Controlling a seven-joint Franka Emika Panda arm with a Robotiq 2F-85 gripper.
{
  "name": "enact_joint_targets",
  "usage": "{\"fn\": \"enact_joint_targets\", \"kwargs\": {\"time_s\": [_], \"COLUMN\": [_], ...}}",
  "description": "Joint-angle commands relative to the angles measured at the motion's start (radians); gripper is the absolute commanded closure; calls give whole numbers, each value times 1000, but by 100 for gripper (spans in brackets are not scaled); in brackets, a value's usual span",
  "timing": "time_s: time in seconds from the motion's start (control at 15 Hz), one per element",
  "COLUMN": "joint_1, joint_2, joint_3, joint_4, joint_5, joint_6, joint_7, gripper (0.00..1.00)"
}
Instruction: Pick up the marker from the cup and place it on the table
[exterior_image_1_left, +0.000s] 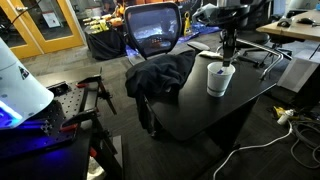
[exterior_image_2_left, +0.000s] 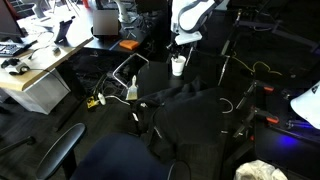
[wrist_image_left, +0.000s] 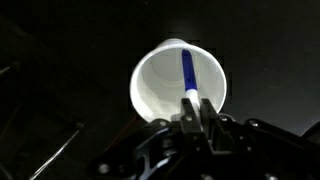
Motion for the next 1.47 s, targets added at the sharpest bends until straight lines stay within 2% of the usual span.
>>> {"fn": "enact_joint_targets", "kwargs": {"time_s": [0.0, 0.4, 0.93, 1.4], "joint_1": [41, 87, 104, 54], "joint_2": [-108, -231, -333, -285], "joint_3": [-35, -62, -31, 52], "joint_4": [-103, -184, -231, -171], "joint_5": [-43, -168, -354, -273], "joint_6": [30, 24, 44, 43], "joint_7": [63, 165, 272, 171], "gripper": [97, 97, 97, 97]}}
